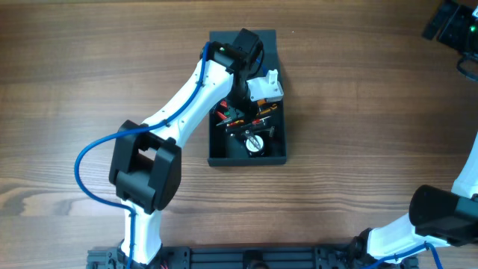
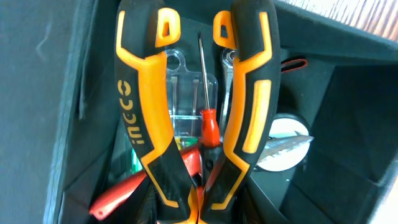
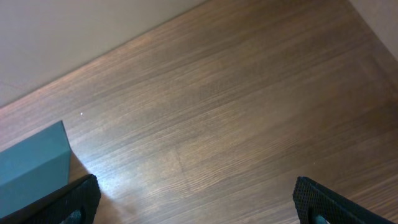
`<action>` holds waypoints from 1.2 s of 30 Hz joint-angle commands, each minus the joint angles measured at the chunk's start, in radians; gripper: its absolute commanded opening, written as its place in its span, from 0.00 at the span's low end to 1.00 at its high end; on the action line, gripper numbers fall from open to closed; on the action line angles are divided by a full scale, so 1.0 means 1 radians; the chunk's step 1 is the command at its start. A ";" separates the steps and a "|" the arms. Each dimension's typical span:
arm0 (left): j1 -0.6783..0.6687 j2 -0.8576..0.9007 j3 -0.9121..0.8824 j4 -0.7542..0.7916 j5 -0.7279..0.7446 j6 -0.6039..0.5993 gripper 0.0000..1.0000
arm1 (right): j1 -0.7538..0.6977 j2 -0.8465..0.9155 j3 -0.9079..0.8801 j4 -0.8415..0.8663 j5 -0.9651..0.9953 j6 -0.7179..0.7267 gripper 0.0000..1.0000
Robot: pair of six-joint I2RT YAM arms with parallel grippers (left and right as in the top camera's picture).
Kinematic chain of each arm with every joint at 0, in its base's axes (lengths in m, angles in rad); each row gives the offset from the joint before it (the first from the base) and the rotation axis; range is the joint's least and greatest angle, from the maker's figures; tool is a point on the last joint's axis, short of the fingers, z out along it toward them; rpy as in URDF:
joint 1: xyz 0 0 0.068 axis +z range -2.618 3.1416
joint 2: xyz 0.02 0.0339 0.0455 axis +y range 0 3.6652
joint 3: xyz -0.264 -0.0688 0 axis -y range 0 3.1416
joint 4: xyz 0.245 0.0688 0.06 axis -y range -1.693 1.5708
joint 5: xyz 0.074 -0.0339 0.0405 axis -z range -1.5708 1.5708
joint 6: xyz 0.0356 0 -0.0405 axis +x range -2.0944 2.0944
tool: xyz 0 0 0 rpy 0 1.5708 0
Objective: Pack container
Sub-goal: 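Lower the orange-black pliers into the green box and release them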
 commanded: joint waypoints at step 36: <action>0.045 -0.095 0.053 0.079 -0.090 -0.256 1.00 | 0.002 0.012 -0.002 -0.023 -0.330 -0.230 0.97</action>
